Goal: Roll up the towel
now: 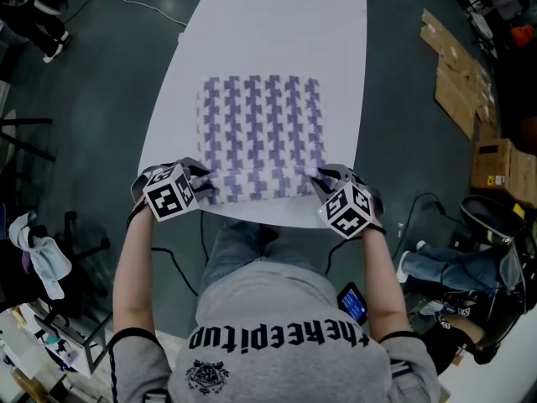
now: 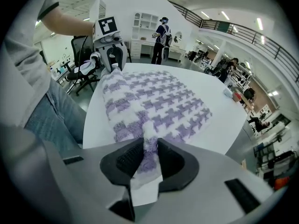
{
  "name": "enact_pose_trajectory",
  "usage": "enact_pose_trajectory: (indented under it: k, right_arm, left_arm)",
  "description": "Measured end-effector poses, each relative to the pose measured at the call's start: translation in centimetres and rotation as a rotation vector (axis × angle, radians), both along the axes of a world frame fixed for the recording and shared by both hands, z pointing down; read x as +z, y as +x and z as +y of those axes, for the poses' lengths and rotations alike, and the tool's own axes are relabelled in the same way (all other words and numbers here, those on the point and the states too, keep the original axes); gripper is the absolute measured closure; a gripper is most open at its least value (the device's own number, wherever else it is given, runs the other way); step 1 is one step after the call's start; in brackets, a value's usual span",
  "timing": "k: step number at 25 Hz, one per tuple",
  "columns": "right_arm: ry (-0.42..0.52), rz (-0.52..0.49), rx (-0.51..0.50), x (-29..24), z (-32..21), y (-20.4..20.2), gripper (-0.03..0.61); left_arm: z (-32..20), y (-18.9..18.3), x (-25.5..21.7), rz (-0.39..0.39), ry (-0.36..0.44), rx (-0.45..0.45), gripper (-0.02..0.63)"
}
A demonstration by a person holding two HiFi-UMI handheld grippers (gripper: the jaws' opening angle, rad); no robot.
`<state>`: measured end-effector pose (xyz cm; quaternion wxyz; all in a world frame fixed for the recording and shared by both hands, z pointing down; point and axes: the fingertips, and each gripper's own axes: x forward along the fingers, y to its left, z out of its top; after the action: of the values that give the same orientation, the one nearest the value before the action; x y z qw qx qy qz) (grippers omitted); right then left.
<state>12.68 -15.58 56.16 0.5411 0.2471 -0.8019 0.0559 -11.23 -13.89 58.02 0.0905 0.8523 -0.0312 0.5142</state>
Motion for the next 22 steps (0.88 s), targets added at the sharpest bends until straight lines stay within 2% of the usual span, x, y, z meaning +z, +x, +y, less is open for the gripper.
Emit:
enact_pose_trajectory:
  k: [4, 9, 16, 22]
  right_arm:
    - [0.017, 0.016, 0.028, 0.1, -1.0, -1.0, 0.489]
    - [0.036, 0.038, 0.048, 0.7, -1.8, 0.2, 0.489]
    - [0.037, 0.065, 0.041, 2.2, -2.4, 0.1, 0.489]
    - [0.048, -0.001, 0.064, 0.2, -1.8, 0.1, 0.489]
  left_arm:
    - [-1.5, -1.2, 0.0, -0.010, 0.028, -0.021, 0.474]
    - [-2.7, -0.1, 0.4, -0.031, 0.057, -0.045, 0.474]
    - [-3.1, 0.1, 1.6, -0.055, 0.071, -0.058, 0.474]
    - [-2.7, 0.1, -0.9, -0.015, 0.144, -0.064, 0.462]
